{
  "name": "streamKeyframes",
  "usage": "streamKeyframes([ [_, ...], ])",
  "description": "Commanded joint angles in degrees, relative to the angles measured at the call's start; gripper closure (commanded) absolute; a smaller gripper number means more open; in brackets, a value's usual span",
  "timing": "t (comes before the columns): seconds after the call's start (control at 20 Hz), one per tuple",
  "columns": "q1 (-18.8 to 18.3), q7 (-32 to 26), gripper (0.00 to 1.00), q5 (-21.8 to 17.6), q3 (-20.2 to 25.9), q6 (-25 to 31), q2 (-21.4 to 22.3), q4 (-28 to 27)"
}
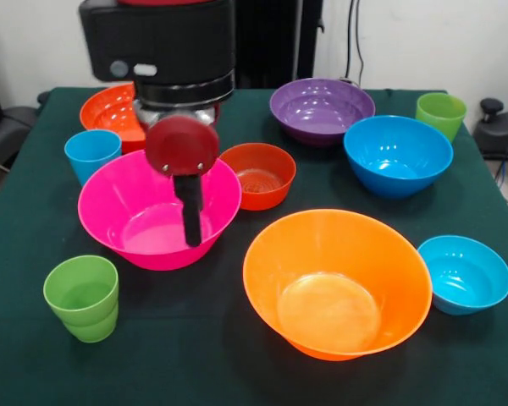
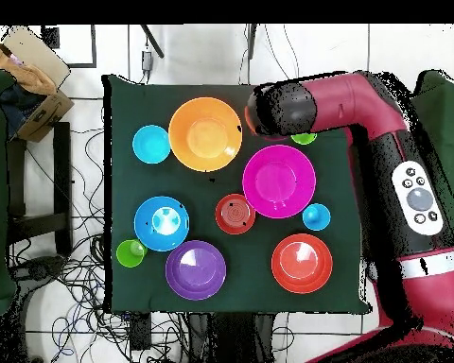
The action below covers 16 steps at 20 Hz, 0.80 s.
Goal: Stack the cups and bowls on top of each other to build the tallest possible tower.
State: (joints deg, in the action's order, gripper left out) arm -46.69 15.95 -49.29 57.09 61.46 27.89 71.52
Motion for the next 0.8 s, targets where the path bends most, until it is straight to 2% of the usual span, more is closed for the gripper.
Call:
streamKeyframes([
  [0.05,0.77,-25.52,0.0,-1.53,-2.48,8.15,-7.49,-10.38],
  [0.35,1.22,-28.62,0.0,-0.41,-3.61,7.35,-10.68,-14.35],
  [0.65,1.75,-23.76,0.0,-0.38,-6.97,6.29,-10.37,-12.88],
  [0.7,1.49,-21.4,0.0,-0.49,-7.68,4.59,-9.59,-9.9],
  [0.8,1.66,-18.98,0.0,-0.47,-8.5,3.86,-8.08,-7.55],
])
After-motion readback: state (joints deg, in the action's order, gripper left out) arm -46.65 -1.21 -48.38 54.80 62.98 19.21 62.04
